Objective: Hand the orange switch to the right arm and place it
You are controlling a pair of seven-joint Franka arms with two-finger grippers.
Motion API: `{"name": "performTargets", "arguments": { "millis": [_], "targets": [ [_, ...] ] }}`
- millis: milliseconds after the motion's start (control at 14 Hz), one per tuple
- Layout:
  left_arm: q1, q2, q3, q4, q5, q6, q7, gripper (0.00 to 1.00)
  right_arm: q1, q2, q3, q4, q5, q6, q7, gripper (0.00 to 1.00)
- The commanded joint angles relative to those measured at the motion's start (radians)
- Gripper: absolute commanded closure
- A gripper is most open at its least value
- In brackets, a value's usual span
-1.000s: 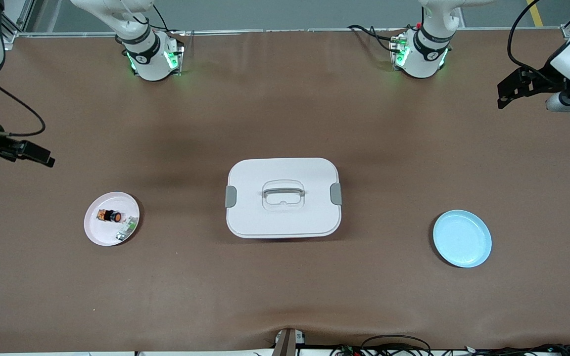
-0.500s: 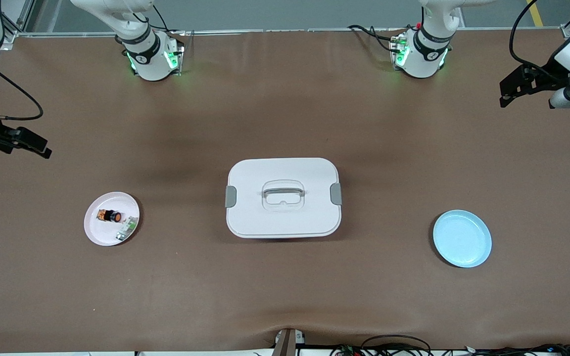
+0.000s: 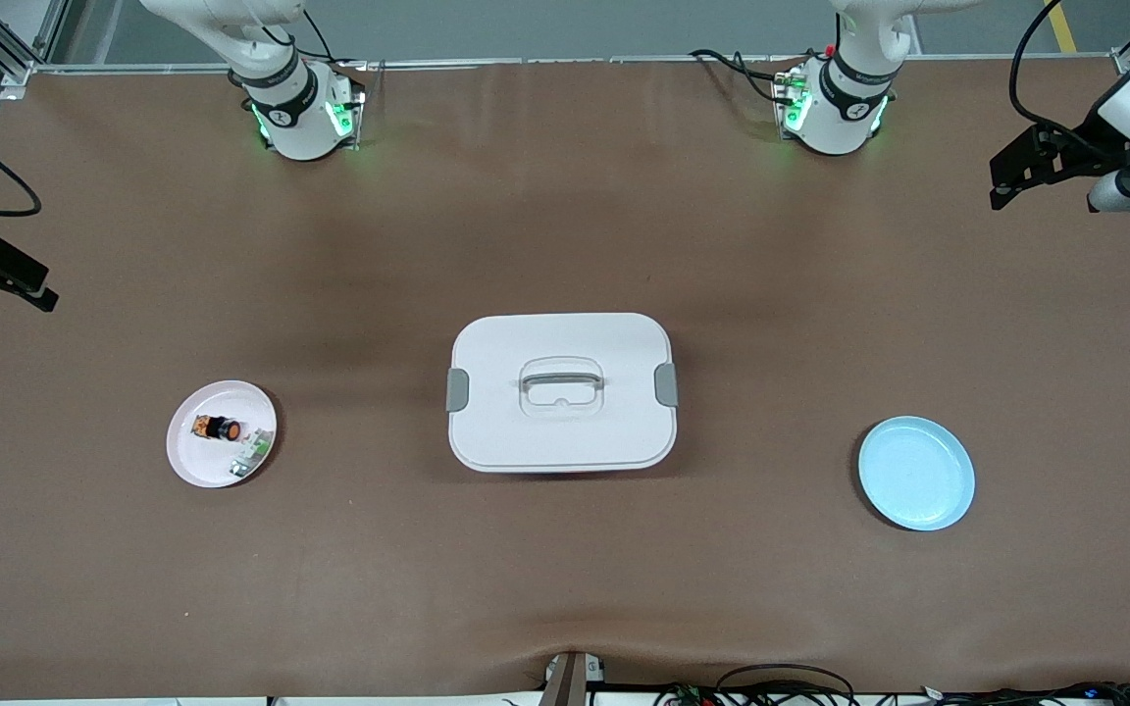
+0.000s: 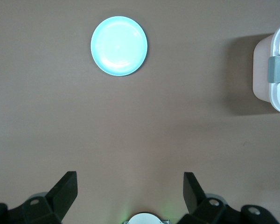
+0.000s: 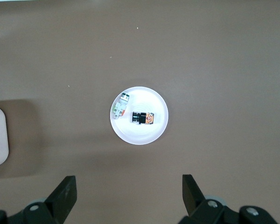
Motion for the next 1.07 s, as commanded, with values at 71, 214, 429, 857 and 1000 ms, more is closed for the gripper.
{"name": "performTargets", "arguments": {
  "millis": [71,214,429,857,1000],
  "targets": [
    [0.011,-0.030,-0.006,-0.005,-0.023,-0.016,0.004,0.00,-0.007,0.007,0.005,0.050,-0.006,-0.112,-0.010,0.00],
    [0.011,-0.034,-0.006,-0.007,-0.023,-0.016,0.004,0.00,-0.006,0.007,0.005,0.084,-0.008,-0.152,-0.013,0.00],
    [0.013,-0.033,-0.005,-0.005,-0.023,-0.006,0.004,0.00,-0.009,0.007,0.003,0.088,-0.011,-0.150,-0.025,0.00],
    [0.014,-0.030,-0.003,-0.005,-0.023,-0.006,0.017,0.00,-0.003,0.010,0.005,0.090,-0.021,-0.140,-0.028,0.00],
    [0.014,-0.024,-0.002,0.002,-0.020,-0.006,0.024,0.00,-0.003,0.010,0.005,0.090,-0.023,-0.138,-0.028,0.00]
  ]
}}
